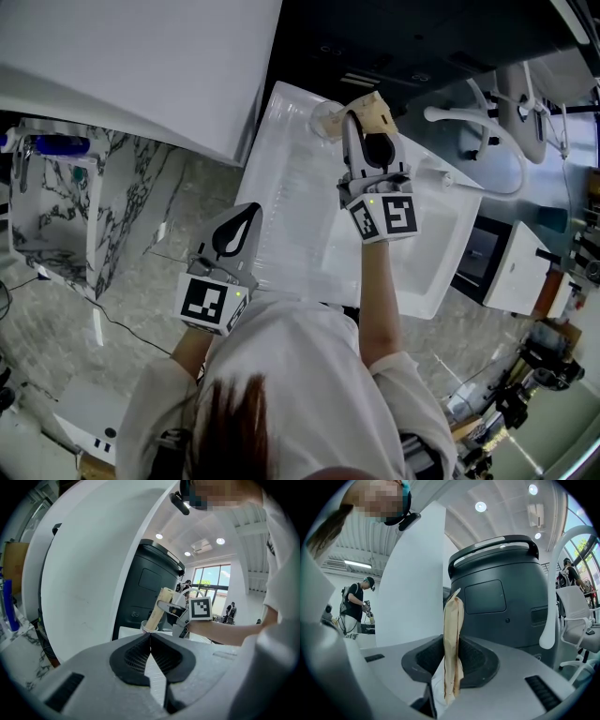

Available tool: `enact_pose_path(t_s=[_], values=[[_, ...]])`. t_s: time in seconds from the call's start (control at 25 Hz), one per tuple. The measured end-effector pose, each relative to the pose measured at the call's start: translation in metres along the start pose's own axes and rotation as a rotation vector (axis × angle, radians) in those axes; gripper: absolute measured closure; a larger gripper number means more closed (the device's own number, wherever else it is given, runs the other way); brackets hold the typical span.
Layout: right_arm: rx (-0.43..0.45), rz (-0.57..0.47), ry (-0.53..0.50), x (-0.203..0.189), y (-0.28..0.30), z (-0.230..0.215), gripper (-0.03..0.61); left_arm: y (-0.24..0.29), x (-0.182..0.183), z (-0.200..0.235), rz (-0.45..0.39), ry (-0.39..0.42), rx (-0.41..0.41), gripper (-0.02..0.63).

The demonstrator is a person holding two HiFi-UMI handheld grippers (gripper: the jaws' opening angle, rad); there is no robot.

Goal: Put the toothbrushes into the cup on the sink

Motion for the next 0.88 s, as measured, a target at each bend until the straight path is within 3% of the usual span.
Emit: enact_pose_path(t_s=[0.88], values=[[-0.012, 0.066, 0.014, -0.047, 0.008, -0.009, 0.492, 0.003, -0.008, -0.001, 0.025, -0.014, 0.001, 0.598]])
Point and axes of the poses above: the fingertips, and each gripper's own axes: y forward along the fingers, z to its left, x out of its top, the point moved 3 cm from there along -y, backward along the fingers, and after that the axes turned 7 degrees about -z, right-handed, at the moved point
